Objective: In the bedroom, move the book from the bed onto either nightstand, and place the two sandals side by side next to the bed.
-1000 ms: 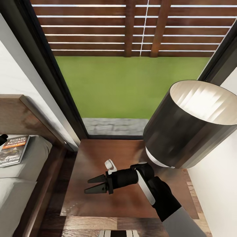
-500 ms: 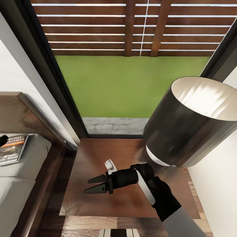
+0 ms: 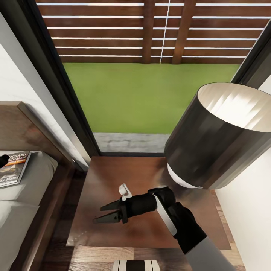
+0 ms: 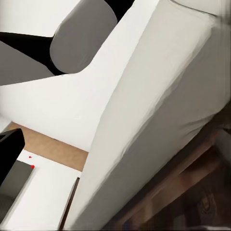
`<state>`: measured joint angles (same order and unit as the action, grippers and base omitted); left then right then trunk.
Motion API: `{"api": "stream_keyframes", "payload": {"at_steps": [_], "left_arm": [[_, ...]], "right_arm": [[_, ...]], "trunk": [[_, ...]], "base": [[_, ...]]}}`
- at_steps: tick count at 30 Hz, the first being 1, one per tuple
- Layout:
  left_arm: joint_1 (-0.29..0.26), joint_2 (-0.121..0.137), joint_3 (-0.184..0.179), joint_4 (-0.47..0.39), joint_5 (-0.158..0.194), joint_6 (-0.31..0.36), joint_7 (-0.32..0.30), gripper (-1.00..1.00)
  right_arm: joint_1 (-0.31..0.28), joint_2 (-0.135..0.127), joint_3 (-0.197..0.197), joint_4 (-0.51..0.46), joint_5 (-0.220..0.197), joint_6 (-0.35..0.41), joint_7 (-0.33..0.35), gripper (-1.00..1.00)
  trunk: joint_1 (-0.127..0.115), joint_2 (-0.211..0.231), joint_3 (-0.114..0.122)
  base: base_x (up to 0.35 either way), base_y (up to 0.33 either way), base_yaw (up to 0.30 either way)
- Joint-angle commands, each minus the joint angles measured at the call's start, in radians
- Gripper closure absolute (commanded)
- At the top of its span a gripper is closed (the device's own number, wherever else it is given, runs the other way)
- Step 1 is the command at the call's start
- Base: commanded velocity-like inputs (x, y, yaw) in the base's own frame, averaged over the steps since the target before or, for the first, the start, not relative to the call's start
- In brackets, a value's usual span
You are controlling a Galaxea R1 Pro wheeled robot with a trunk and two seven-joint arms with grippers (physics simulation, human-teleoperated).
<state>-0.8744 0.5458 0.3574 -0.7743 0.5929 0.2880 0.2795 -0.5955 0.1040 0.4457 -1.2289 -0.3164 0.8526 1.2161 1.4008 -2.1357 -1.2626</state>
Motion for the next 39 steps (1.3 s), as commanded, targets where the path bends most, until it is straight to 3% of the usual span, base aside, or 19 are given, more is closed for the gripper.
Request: {"api": "stream_keyframes", "payload": {"at_steps": [1,3,5,7,10,20,28,34,39], "left_arm": [[0.0,0.0,0.0,-0.005,0.01,0.005,0.006,-1.0],[0.0,0.0,0.0,-0.006,0.01,0.005,0.006,-1.0],[0.0,0.0,0.0,-0.01,0.01,0.006,0.007,-1.0],[0.0,0.0,-0.001,-0.013,0.01,0.008,0.007,-1.0],[0.0,0.0,-0.002,-0.014,0.011,0.01,0.006,-1.0],[0.0,0.0,-0.003,-0.014,0.011,0.011,0.006,-1.0],[0.0,-0.001,-0.004,-0.014,0.011,0.011,0.006,-1.0],[0.0,-0.001,-0.005,-0.013,0.011,0.011,0.006,-1.0],[0.0,-0.003,-0.005,-0.013,0.011,0.011,0.006,-1.0]], "right_arm": [[-0.001,0.006,0.021,-0.006,0.002,0.008,-0.091,-1.0],[-0.001,0.014,0.026,-0.02,0.001,0.012,-0.146,-1.0],[-0.002,0.02,0.03,-0.102,0.0,0.018,-0.192,-1.0],[-0.003,0.022,0.032,-0.171,-0.001,0.02,-0.207,-1.0],[-0.002,0.022,0.033,-0.198,-0.001,0.021,-0.213,-1.0],[-0.001,0.019,0.034,-0.198,-0.004,0.013,-0.216,-1.0],[-0.001,0.019,0.034,-0.196,-0.004,0.008,-0.217,-1.0],[-0.001,0.019,0.034,-0.196,-0.004,0.008,-0.217,-1.0],[-0.001,0.019,0.034,-0.196,-0.004,0.008,-0.216,-1.0]], "trunk": [[0.0,0.0,-0.001],[0.0,0.0,-0.001],[0.0,0.0,-0.001],[0.0,0.0,-0.001],[0.0,0.0,-0.001],[0.0,0.0,-0.001],[0.031,-0.056,-0.026],[0.031,-0.056,-0.026],[0.05,-0.091,-0.041]], "base": [[0.0,0.0,0.0],[0.0,0.0,0.0],[0.0,0.0,0.0],[0.0,0.0,0.0],[0.0,0.0,0.0],[0.0,0.0,0.0],[0.0,0.0,0.0],[0.0,0.0,0.0],[0.0,0.0,0.0]]}}
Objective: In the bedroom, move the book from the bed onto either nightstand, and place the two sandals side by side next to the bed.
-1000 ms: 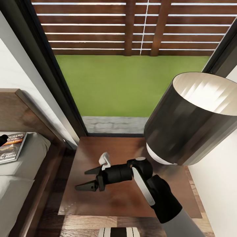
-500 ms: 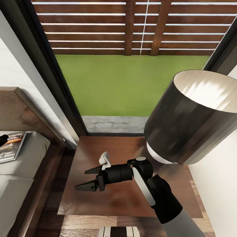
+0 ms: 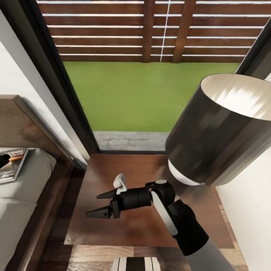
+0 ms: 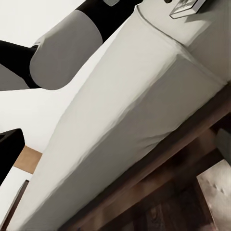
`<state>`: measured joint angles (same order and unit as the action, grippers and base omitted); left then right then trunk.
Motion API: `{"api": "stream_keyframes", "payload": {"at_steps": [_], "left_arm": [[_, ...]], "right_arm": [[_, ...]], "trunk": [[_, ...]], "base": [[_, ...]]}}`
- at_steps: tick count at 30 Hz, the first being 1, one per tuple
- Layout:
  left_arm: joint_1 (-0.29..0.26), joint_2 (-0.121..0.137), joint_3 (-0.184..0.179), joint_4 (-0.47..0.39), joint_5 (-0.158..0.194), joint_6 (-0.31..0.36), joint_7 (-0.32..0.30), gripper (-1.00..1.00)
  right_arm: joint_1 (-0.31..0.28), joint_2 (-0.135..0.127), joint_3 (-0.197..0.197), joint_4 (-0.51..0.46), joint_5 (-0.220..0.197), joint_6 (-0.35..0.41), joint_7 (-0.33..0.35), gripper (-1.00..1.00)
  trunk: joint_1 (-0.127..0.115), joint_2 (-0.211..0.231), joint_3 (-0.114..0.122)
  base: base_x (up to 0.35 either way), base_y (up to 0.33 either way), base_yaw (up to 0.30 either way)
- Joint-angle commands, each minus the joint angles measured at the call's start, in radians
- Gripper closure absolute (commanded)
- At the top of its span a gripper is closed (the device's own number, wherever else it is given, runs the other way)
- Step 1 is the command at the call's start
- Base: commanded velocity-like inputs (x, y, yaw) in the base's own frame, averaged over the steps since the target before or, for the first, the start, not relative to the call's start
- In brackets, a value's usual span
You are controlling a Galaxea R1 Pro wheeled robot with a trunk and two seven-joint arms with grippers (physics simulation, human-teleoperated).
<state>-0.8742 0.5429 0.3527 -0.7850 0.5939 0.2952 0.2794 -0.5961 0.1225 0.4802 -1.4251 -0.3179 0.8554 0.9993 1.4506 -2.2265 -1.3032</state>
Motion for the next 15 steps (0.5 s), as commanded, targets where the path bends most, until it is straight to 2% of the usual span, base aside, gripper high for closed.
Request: {"api": "stream_keyframes", "payload": {"at_steps": [1,3,15], "left_arm": [[0.0,0.0,0.0,-0.002,0.01,0.004,0.006,-1.0],[0.0,0.0,0.0,-0.002,0.01,0.004,0.006,-1.0],[0.0,0.0,0.0,0.002,0.009,0.001,0.006,-1.0]], "right_arm": [[-0.001,0.0,0.0,0.0,-0.003,0.005,0.0,-1.0],[-0.001,0.0,0.0,0.0,-0.003,0.005,0.0,-1.0],[-0.001,0.0,0.0,0.0,-0.004,0.005,0.001,-1.0]], "trunk": [[0.004,-0.008,-0.004],[0.011,-0.022,-0.01],[0.011,-0.022,-0.01]], "base": [[0.0,0.0,0.0],[0.0,0.0,0.0],[0.0,0.0,0.0]]}}
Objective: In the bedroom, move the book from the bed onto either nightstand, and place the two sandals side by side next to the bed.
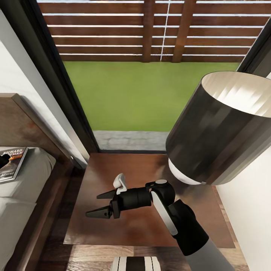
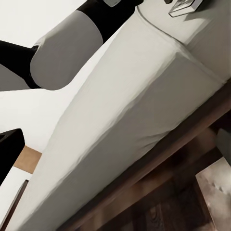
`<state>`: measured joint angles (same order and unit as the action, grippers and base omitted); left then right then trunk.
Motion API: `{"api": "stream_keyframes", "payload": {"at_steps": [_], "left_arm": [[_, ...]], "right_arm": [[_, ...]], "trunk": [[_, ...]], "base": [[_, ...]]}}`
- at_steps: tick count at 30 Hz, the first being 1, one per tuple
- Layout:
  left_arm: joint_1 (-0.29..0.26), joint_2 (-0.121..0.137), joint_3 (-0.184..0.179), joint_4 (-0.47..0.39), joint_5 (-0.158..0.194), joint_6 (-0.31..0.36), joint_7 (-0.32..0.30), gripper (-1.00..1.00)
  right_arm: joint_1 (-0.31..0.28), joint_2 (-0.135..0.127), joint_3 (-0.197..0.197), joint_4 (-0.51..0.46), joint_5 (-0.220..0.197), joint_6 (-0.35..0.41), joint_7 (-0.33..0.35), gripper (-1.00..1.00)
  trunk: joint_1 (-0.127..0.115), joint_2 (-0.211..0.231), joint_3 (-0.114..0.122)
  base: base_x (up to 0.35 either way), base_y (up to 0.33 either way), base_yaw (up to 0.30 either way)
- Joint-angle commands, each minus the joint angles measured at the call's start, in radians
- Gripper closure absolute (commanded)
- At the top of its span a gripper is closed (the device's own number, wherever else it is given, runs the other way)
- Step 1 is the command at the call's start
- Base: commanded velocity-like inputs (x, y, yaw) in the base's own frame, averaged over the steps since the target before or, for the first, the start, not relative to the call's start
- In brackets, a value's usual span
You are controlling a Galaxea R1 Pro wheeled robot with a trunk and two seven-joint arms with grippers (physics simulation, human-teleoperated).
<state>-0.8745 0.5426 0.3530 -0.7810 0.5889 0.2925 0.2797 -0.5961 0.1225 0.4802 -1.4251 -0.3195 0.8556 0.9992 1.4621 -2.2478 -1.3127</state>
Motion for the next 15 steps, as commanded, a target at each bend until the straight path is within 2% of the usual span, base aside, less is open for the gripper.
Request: {"api": "stream_keyframes", "payload": {"at_steps": [1,15], "left_arm": [[0.0,0.0,0.0,-0.002,0.014,0.004,0.006,-1.0],[0.0,0.0,0.0,-0.001,0.014,0.002,0.006,-1.0]], "right_arm": [[-0.001,0.0,0.0,0.0,-0.003,0.005,0.001,-1.0],[-0.001,0.0,0.0,0.001,-0.003,0.004,-0.001,-1.0]], "trunk": [[0.004,-0.007,-0.004],[0.008,-0.014,-0.007]], "base": [[0.0,0.0,0.0],[0.0,0.0,0.0]]}}
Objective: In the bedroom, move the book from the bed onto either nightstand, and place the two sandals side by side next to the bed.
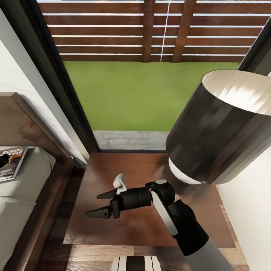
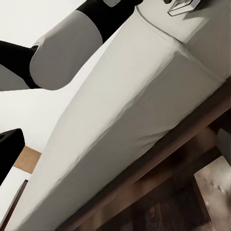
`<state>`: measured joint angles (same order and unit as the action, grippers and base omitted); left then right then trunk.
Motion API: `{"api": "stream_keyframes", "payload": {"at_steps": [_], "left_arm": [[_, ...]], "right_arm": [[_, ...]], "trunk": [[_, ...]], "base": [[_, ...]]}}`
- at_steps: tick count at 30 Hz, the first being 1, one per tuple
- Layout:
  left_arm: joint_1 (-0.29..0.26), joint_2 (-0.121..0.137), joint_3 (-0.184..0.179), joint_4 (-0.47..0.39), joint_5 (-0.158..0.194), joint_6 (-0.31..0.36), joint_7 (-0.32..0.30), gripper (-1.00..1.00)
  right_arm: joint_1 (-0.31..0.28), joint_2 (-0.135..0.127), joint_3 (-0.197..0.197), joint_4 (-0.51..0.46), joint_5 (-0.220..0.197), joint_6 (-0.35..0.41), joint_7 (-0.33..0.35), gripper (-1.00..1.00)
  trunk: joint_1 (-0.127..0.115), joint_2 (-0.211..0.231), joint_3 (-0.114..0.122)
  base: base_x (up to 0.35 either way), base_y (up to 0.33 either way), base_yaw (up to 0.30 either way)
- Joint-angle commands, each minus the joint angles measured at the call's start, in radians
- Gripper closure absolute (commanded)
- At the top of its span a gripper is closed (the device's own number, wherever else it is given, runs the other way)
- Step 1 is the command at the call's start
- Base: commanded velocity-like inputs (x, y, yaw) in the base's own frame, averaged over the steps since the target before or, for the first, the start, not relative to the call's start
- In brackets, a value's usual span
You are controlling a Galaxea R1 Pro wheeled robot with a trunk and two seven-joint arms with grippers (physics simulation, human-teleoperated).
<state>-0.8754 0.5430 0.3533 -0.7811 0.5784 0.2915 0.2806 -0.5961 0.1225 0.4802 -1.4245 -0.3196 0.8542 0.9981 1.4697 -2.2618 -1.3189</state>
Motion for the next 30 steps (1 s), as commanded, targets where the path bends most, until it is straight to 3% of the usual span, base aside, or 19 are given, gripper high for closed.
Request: {"api": "stream_keyframes", "payload": {"at_steps": [1,30], "left_arm": [[0.001,0.0,0.0,0.0,0.024,0.003,0.005,-1.0],[0.001,0.0,0.0,0.002,0.024,0.003,0.005,-1.0]], "right_arm": [[-0.001,0.0,0.0,0.0,-0.003,0.005,0.001,-1.0],[-0.001,0.0,0.0,0.0,-0.003,0.005,0.001,-1.0]], "trunk": [[0.0,0.0,-0.001],[0.0,0.0,-0.001]], "base": [[0.0,0.0,0.0],[0.0,0.0,-0.039]]}}
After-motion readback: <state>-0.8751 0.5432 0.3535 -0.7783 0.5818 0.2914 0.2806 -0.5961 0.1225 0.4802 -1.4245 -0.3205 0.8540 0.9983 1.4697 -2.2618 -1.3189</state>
